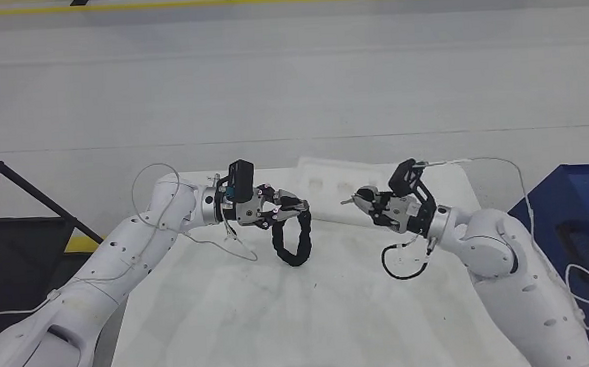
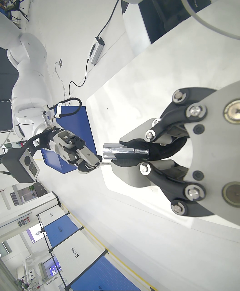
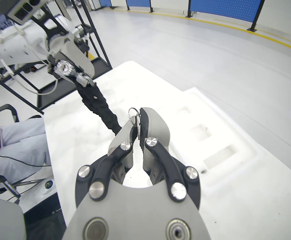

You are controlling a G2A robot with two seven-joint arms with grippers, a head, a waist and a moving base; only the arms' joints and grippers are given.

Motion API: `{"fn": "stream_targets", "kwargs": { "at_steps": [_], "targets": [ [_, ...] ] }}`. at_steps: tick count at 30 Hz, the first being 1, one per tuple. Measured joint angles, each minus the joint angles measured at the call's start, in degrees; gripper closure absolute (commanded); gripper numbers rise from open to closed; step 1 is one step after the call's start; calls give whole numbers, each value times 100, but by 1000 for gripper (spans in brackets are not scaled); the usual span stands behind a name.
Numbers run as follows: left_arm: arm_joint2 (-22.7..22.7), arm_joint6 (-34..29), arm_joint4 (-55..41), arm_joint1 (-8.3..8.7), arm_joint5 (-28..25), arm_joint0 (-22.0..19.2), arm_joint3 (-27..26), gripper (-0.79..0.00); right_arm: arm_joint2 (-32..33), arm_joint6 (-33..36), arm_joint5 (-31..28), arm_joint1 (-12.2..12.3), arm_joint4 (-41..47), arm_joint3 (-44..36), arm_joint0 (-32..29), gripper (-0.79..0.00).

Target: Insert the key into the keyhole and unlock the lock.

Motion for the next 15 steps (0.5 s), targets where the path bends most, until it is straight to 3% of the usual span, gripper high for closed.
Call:
{"fn": "stream_targets", "kwargs": {
  "at_steps": [5,9,15],
  "targets": [
    [0,0,0,0,0,0,0,0,6,-161,-555,18,356,-17,-94,0],
    [0,0,0,0,0,0,0,0,-44,-367,-1711,32,441,89,27,0],
    [0,0,0,0,0,0,0,0,-43,-366,-1641,31,434,94,28,0]
  ]
}}
